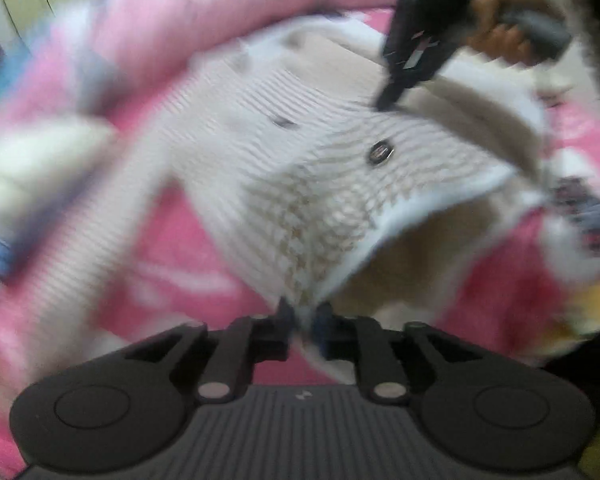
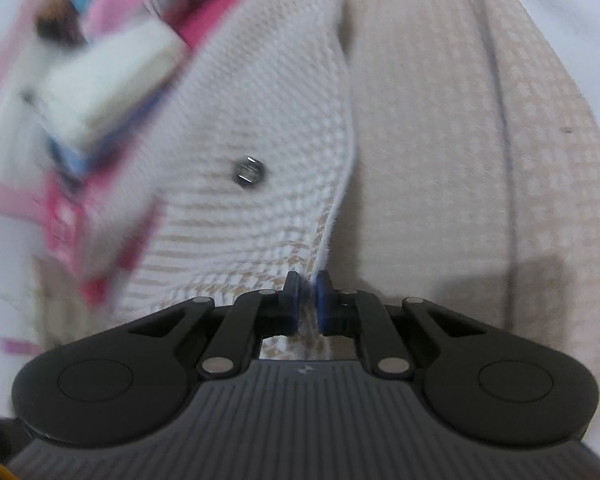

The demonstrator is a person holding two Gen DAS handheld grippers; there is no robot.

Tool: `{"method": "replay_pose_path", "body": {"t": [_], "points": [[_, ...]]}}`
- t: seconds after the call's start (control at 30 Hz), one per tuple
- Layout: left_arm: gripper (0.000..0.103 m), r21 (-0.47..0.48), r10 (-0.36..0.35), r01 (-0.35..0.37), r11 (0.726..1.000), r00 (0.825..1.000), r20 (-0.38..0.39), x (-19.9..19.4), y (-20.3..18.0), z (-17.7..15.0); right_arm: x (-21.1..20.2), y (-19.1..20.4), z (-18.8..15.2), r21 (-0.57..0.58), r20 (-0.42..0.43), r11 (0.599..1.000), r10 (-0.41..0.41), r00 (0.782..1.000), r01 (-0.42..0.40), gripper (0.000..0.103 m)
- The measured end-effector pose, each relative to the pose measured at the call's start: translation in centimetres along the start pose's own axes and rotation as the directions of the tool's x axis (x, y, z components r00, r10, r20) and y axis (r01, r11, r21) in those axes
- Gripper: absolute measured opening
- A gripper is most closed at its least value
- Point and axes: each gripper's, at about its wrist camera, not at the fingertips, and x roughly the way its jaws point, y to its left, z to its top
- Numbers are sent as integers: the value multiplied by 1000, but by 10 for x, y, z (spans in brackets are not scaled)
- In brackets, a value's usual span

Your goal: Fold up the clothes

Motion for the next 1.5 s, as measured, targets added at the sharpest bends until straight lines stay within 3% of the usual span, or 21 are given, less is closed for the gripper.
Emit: {"method": "replay_pose_path", "body": {"t": [0.03, 0.1, 0.17, 0.23, 0.3, 0.37, 0.47, 0.57, 0.63, 0.7, 0.73, 0.8, 0.87, 0.93, 1.0, 1.07, 1.1, 1.2, 1.27, 1.37, 1.5], "points": [[36, -31, -51, 50, 998, 998, -21, 4, 4, -2, 8, -2, 1, -19, -22, 999, -49, 999, 49, 6], [42, -110, -79, 75, 991, 996, -34, 9, 19, -7, 19, -3, 4, -34, -50, 996, -88, 995, 87, 6], [52, -262, -117, 103, 960, 992, -40, 11, 46, -15, 25, -2, 7, -37, -72, 995, -97, 993, 95, 9], [53, -455, -193, 160, 876, 981, -26, 12, 79, -25, 24, -1, 8, -30, -80, 996, -90, 993, 88, 12], [53, -623, -251, 202, 756, 968, 9, 13, 109, -37, 22, -3, 6, -9, -92, 997, -83, 992, 82, 16], [57, -730, -270, 209, 650, 962, 35, 18, 131, -46, 22, -1, 4, 18, -97, 996, -83, 992, 85, 24], [55, -778, -297, 202, 595, 955, 20, 38, 144, -51, 25, -5, 1, 46, -107, 996, -71, 992, 76, 28], [43, -757, -401, 249, 604, 916, -19, 65, 137, -44, 30, -3, 0, 58, -120, 996, -67, 991, 74, 32], [35, -730, -427, 267, 629, 903, -37, 75, 128, -38, 29, -3, -2, 50, -131, 996, -66, 989, 73, 36], [23, -693, -418, 264, 671, 906, -59, 84, 122, -31, 27, -4, -5, 46, -140, 997, -60, 988, 67, 38], [11, -678, -408, 252, 691, 910, -77, 86, 119, -27, 27, -4, -6, 44, -142, 997, -60, 988, 67, 38], [8, -662, -393, 236, 711, 915, -96, 87, 116, -22, 27, -4, -9, 30, -145, 997, -69, 987, 74, 38], [6, -653, -373, 219, 725, 922, -105, 81, 117, -18, 27, -1, -11, 0, -142, 997, -82, 986, 83, 31], [6, -659, -352, 198, 726, 930, -109, 67, 128, -17, 25, 5, -13, -39, -143, 996, -83, 986, 78, 16], [6, -673, -341, 191, 714, 935, -96, 53, 140, -17, 20, 11, -16, -70, -143, 996, -65, 988, 56, 13], [6, -666, -338, 194, 720, 937, -92, 47, 148, -16, 19, 16, -19, -101, -146, 994, -56, 988, 42, 13], [6, -670, -353, 204, 714, 931, -93, 51, 148, -16, 21, 17, -21, -116, -149, 992, -66, 987, 49, 13], [8, -716, -430, 233, 658, 897, -104, 74, 140, -19, 32, 16, -27, -154, -149, 984, -117, 982, 94, 13], [21, -705, -451, 239, 667, 883, -128, 82, 131, -17, 32, 15, -27, -157, -142, 982, -123, 982, 101, 12], [31, -681, -461, 245, 690, 874, -152, 88, 125, -14, 26, 20, -27, -215, -146, 968, -166, 975, 133, 13], [50, -665, -439, 256, 701, 890, -120, 83, 136, -5, 13, 26, -15, -261, -131, 941, -255, 958, 214, 19]]}}
